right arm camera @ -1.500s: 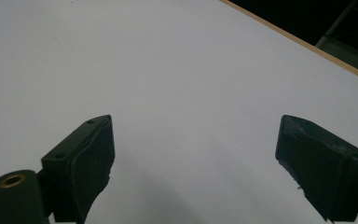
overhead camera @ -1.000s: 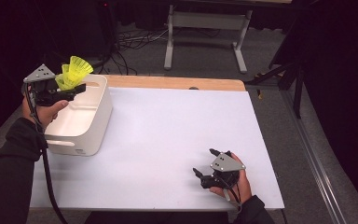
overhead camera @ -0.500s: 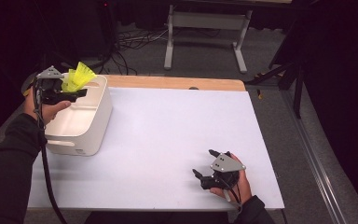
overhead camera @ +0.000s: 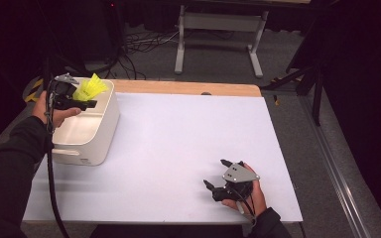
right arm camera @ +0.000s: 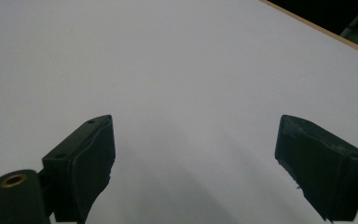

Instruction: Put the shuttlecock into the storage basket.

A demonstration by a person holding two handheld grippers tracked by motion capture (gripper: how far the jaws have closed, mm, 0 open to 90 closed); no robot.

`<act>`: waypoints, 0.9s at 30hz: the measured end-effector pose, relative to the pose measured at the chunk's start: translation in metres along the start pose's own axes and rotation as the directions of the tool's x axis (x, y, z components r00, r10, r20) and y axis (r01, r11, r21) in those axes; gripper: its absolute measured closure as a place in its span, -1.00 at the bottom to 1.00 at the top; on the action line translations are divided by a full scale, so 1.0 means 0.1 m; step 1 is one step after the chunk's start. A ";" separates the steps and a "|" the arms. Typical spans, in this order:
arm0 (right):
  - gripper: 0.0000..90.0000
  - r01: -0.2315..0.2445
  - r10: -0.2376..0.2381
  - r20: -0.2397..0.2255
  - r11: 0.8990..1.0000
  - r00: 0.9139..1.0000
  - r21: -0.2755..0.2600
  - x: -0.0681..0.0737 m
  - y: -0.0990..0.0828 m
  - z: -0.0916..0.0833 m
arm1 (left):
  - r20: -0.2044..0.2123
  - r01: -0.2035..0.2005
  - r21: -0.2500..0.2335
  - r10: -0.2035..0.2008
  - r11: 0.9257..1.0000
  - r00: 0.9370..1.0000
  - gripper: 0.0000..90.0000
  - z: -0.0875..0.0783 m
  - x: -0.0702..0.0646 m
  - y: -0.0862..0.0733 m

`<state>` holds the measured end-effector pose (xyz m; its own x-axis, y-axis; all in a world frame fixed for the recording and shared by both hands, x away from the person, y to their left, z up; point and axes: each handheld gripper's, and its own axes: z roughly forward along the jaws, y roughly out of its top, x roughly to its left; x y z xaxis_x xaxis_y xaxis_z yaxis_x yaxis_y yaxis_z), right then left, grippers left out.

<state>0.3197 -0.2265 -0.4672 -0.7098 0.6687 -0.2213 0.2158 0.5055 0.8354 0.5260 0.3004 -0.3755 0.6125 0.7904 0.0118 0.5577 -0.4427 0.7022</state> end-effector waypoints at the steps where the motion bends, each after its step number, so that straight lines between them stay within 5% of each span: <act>1: -0.71 -0.002 0.002 0.000 1.000 1.000 0.000 0.00 0.00 0.00 | 0.003 0.003 0.005 -0.003 1.000 1.000 0.18 0.01 0.00 0.00; 22: -0.68 0.018 -0.018 0.011 1.000 1.000 -0.002 0.03 0.01 0.00 | -0.007 -0.006 0.088 0.006 0.996 1.000 0.09 0.09 0.01 0.00; 27: -0.67 0.011 -0.011 0.010 1.000 1.000 -0.028 0.03 0.02 -0.02 | -0.003 -0.004 0.072 0.004 0.997 1.000 0.08 0.08 0.01 0.01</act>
<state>0.3162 -0.2243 -0.4648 -0.7056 0.6685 -0.2350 0.1894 0.4975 0.8465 0.5312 0.2974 -0.3803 0.6135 0.7895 0.0167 0.5940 -0.4754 0.6490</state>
